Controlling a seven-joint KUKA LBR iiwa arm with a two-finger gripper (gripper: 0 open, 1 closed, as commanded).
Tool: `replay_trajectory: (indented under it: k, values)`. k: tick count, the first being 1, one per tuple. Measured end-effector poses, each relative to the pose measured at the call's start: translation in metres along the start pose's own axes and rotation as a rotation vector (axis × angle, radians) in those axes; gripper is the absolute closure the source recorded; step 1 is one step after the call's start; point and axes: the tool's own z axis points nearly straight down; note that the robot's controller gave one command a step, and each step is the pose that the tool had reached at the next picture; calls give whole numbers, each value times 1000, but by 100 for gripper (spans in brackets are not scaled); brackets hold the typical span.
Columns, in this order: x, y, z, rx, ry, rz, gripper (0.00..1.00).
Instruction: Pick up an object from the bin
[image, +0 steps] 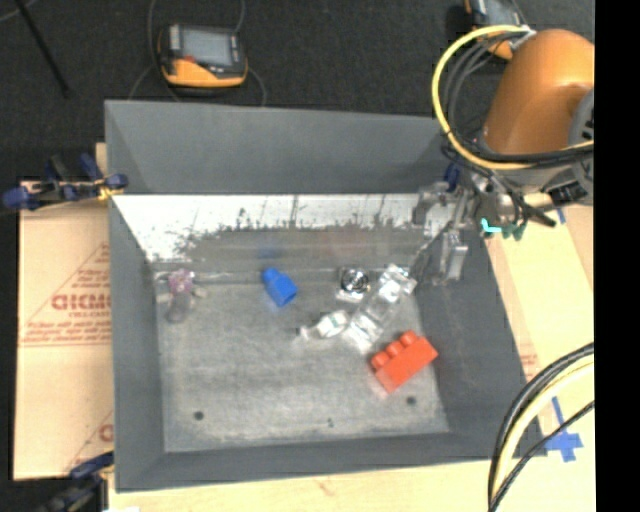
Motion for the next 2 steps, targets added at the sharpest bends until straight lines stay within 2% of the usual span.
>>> replay_trajectory:
  k: [1,2]
  values:
    - [22,-16,140,2,-16,19,0]
    - [71,-7,112,1,-6,-164,0]
